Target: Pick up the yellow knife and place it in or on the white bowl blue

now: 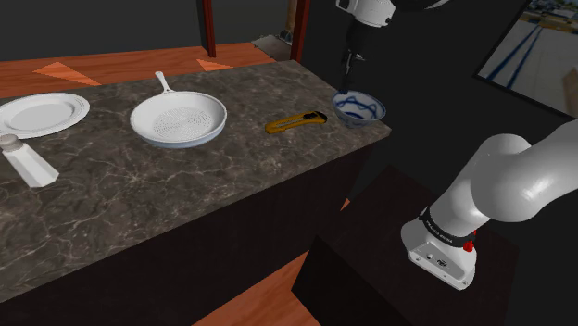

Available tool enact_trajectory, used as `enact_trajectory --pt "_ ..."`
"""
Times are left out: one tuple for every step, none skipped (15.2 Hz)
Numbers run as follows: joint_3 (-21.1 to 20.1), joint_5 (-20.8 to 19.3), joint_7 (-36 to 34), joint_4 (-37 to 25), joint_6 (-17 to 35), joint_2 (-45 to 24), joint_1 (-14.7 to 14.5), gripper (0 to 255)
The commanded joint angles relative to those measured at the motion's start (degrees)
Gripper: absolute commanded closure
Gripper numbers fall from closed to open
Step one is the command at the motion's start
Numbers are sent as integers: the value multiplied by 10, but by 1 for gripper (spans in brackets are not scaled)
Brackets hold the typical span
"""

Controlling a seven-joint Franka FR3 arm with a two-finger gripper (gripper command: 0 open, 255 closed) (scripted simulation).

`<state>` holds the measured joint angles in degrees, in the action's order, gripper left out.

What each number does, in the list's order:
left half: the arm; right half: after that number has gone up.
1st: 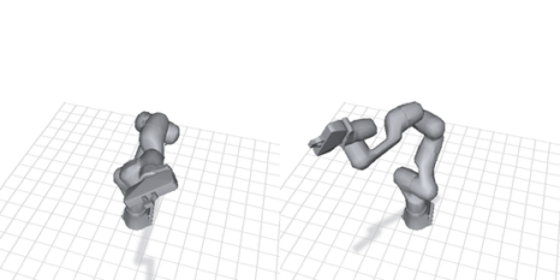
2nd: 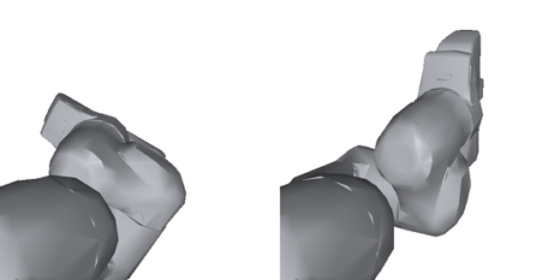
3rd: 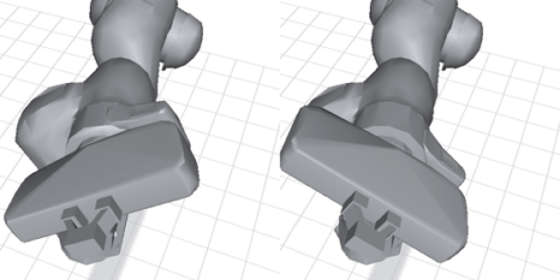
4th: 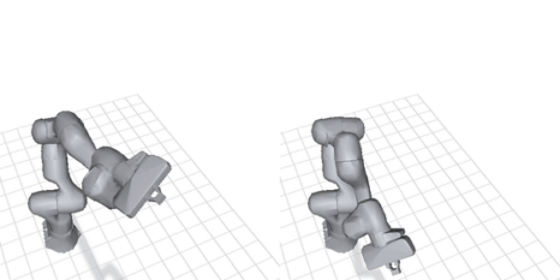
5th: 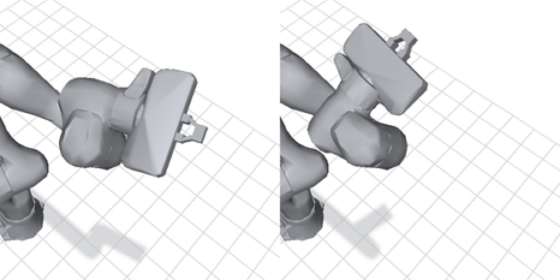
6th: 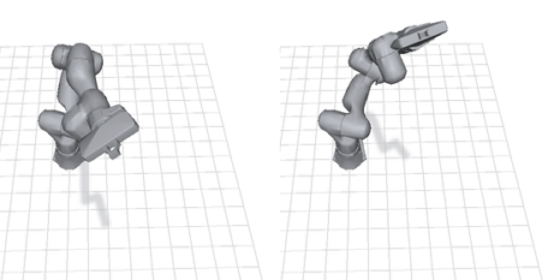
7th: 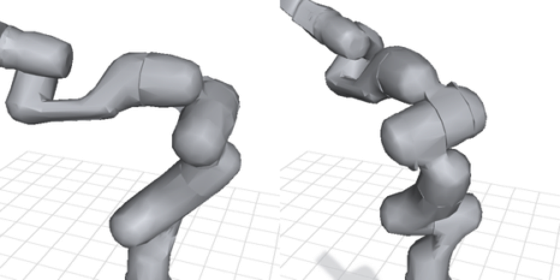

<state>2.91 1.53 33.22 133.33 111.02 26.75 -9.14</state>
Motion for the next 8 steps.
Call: enact_trajectory --pt "6 -6 56 -19 21 -47 -14 0" --pt "6 -8 81 -26 31 -68 -21 0" --pt "6 -10 105 -33 40 -89 -28 0" --pt "6 -12 128 -41 50 -110 -34 0" --pt "5 -14 152 -48 59 -130 -40 0" --pt "3 -16 175 -56 68 -150 -46 0" --pt "1 -19 197 -63 76 -169 -52 0" --pt "-1 -21 219 -71 85 -189 -57 0"
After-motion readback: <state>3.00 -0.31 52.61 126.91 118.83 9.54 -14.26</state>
